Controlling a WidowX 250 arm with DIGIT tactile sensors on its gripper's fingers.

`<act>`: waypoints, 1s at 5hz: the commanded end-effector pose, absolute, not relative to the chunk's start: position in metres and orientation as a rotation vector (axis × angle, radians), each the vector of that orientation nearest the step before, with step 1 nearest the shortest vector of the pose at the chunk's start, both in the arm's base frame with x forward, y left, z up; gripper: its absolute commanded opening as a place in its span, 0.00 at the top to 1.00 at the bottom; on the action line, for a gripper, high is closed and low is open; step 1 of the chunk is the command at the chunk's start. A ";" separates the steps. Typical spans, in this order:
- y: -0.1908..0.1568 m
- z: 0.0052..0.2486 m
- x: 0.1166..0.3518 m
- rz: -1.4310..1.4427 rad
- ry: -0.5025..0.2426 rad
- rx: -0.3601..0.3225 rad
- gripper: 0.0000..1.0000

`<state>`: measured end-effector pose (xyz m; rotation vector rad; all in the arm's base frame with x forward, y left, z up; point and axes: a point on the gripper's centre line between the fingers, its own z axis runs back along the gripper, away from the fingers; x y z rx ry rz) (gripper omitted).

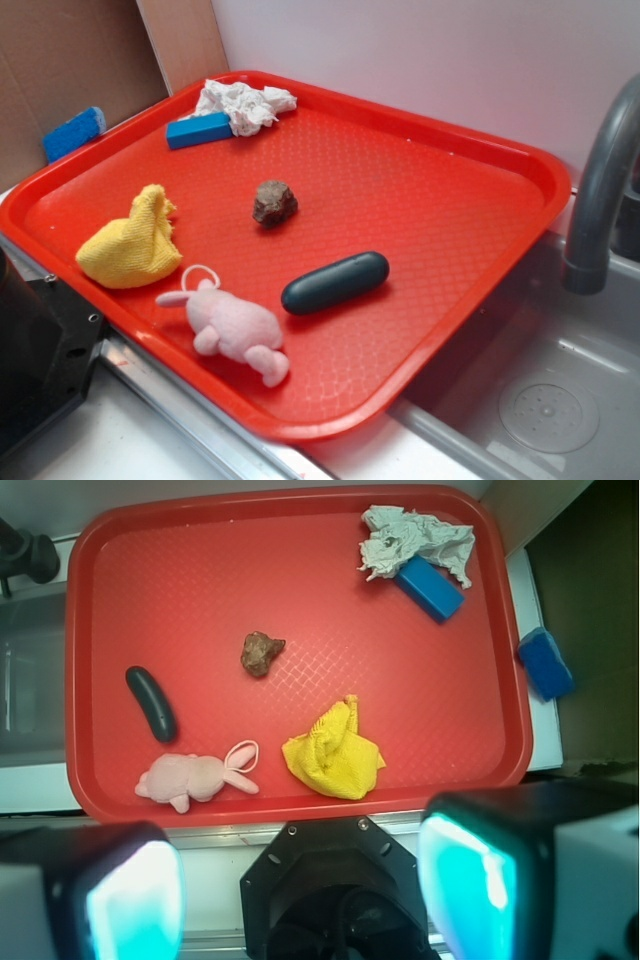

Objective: Grab the yellow cloth.

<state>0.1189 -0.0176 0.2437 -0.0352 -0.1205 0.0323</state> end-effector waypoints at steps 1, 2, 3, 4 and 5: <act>-0.018 0.244 0.119 0.032 -0.121 -0.035 0.00; -0.008 0.194 0.134 -0.079 -0.128 0.018 0.00; 0.000 0.144 0.144 -0.157 -0.127 -0.003 0.00; 0.006 0.093 0.142 -0.155 -0.091 -0.041 0.00; -0.001 0.047 0.148 -0.185 -0.055 -0.076 0.00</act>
